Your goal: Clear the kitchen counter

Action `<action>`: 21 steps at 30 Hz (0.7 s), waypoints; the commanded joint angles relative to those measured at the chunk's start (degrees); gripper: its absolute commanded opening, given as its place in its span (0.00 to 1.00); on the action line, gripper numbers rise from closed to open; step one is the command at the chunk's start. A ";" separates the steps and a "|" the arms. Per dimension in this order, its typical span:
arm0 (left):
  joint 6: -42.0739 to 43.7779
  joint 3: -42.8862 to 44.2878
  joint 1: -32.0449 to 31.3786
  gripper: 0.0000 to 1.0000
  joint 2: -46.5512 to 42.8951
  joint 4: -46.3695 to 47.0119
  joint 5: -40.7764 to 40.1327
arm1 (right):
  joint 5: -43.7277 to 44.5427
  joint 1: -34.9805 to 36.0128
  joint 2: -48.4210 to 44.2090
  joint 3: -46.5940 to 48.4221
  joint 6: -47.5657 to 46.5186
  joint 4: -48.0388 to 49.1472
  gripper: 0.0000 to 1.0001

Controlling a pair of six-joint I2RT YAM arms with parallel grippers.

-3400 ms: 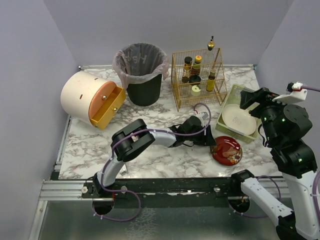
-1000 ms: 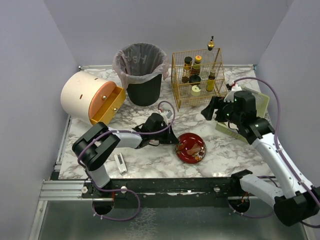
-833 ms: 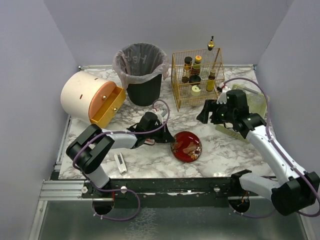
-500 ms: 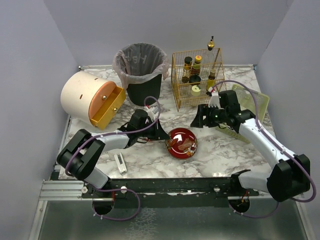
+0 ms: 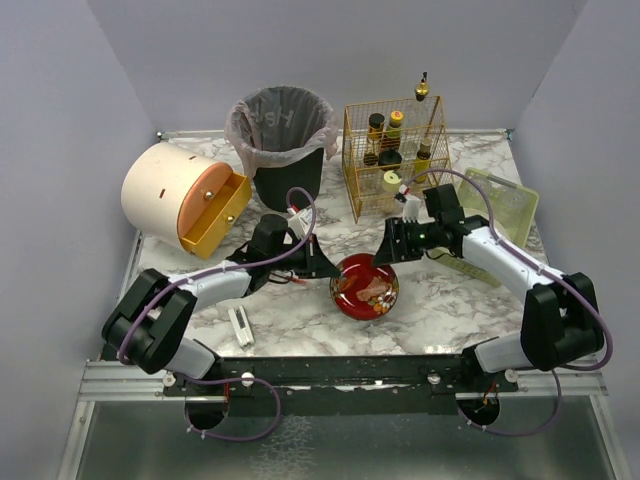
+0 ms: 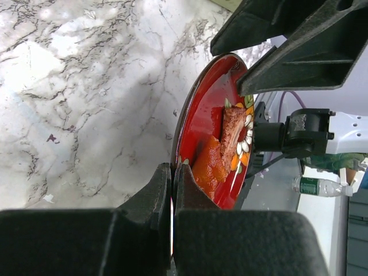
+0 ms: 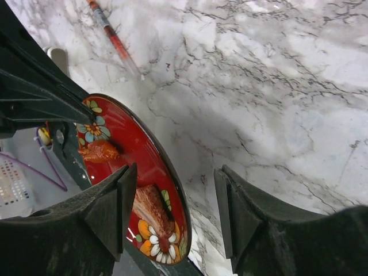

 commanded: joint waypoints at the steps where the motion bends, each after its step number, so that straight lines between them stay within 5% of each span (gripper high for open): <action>1: -0.52 1.45 0.38 0.00 -2.57 1.64 4.84 | -6.68 -0.16 1.43 -1.36 -0.20 3.24 0.60; 12: 1.55 4.99 0.97 0.00 -1.78 -1.23 5.57 | -14.37 -0.16 3.91 -2.66 0.86 5.93 0.51; 21: 2.46 6.22 1.33 0.00 -1.16 -2.62 5.60 | -15.81 -0.15 4.68 -2.91 1.68 7.47 0.30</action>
